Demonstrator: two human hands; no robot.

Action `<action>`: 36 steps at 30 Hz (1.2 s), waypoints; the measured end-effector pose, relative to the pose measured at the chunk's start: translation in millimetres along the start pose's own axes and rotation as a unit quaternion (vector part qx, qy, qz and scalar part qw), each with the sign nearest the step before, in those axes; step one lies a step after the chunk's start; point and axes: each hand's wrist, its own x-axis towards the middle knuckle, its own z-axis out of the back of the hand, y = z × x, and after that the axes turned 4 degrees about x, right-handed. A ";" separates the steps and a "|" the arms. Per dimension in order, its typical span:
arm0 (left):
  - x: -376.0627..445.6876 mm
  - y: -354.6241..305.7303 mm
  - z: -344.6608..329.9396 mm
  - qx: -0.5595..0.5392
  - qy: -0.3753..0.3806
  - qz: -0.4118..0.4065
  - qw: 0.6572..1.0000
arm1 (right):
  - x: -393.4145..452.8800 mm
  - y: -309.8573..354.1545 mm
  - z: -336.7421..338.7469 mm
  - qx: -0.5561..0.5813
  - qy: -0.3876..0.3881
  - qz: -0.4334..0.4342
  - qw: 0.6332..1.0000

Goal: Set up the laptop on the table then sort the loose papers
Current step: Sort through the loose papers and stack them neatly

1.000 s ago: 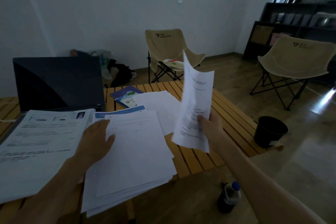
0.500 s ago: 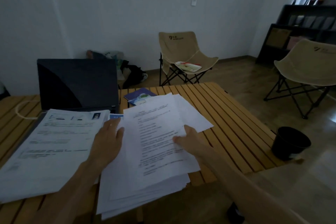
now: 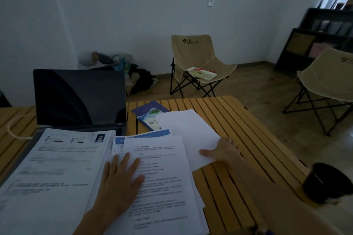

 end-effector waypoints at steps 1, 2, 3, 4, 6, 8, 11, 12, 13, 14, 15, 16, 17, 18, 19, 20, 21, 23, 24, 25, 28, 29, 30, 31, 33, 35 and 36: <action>0.9 -0.2 -0.2 0.003 0.000 0.000 1.000 | 4.9 -1.5 -0.8 -0.003 -0.015 -0.003 1.000; 1.5 -0.6 -0.6 0.008 0.001 0.000 1.000 | 13.0 -3.1 -2.0 0.004 -0.033 -0.004 0.999; 1.5 -0.2 -1.4 0.011 0.003 -0.001 1.000 | 17.6 -3.8 -0.9 0.022 -0.042 -0.006 0.999; 2.6 0.2 -2.2 0.013 0.001 -0.003 1.000 | 21.6 -4.1 1.2 0.054 -0.038 -0.009 0.998; 5.4 0.2 -3.0 0.008 -0.004 -0.005 1.000 | 27.5 -7.9 6.9 0.132 -0.006 -0.009 0.991; 6.0 0.3 -4.0 0.008 -0.006 -0.008 1.000 | 22.9 -8.5 14.1 0.218 -0.001 -0.006 0.976; 5.5 -0.4 -6.1 -0.001 -0.009 -0.013 1.000 | -12.2 -0.5 27.7 0.356 -0.105 0.062 0.926; 5.5 -0.9 -5.2 -0.007 -0.006 -0.011 1.000 | -32.6 5.3 32.4 0.384 -0.152 0.106 0.904; 5.6 -1.2 -4.2 -0.012 -0.003 -0.008 1.000 | -57.1 11.1 36.4 0.381 -0.193 0.165 0.889; 5.2 -2.2 -2.2 -0.017 -0.003 -0.006 1.000 | -82.9 15.8 38.2 0.344 -0.229 0.232 0.881; 5.2 -2.8 -0.6 -0.025 -0.005 -0.003 1.000 | -105.0 18.8 36.5 0.291 -0.261 0.307 0.867; 5.9 -3.2 0.3 -0.036 -0.010 -0.001 0.999 | -126.4 21.9 32.6 0.235 -0.294 0.388 0.841; 6.3 -3.2 2.2 -0.060 -0.021 0.000 0.998 | -143.0 23.5 24.4 0.180 -0.312 0.461 0.811; 7.1 -2.9 4.4 -0.099 -0.038 0.004 0.994 | -156.3 23.9 12.1 0.131 -0.316 0.517 0.785; 7.4 -1.8 6.0 -0.145 -0.058 0.011 0.988 | -166.6 24.4 -0.8 0.090 -0.305 0.548 0.774; 7.5 0.0 6.4 -0.189 -0.074 0.018 0.979 | -171.0 23.8 -17.3 0.054 -0.286 0.554 0.780; 7.8 2.7 4.5 -0.224 -0.090 0.021 0.970 | -175.6 23.3 -32.3 0.017 -0.245 0.542 0.803; 5.5 5.9 4.0 -0.268 -0.106 0.028 0.957 | -180.7 20.5 -59.5 -0.054 -0.156 0.508 0.845; 2.3 5.7 5.1 -0.275 -0.105 0.032 0.955 | -182.8 19.5 -68.6 -0.068 -0.115 0.500 0.855; -0.9 5.2 5.7 -0.278 -0.105 0.032 0.954 | -185.0 18.0 -74.4 -0.076 -0.060 0.491 0.866; -3.2 4.3 5.1 -0.284 -0.107 0.032 0.952 | -191.3 16.4 -81.4 -0.056 -0.012 0.507 0.860; -2.8 4.4 4.2 -0.288 -0.104 0.032 0.951 | -194.4 16.7 -78.6 -0.038 0.006 0.509 0.860; -2.5 4.5 4.4 -0.291 -0.101 0.035 0.951 | -196.8 15.4 -75.2 -0.017 0.033 0.519 0.854; -2.4 4.9 4.6 -0.293 -0.099 0.039 0.950 | -200.6 14.2 -68.7 0.000 0.065 0.527 0.847; -2.8 4.3 5.6 -0.298 -0.101 0.037 0.949 | -196.4 10.1 -59.7 0.058 0.043 0.503 0.861; -4.4 3.9 4.4 -0.297 -0.106 0.031 0.949 | -168.6 5.1 -57.7 0.160 -0.080 0.369 0.912; -4.1 3.7 3.7 -0.298 -0.104 0.031 0.949 | -153.2 3.7 -55.5 0.204 -0.115 0.271 0.934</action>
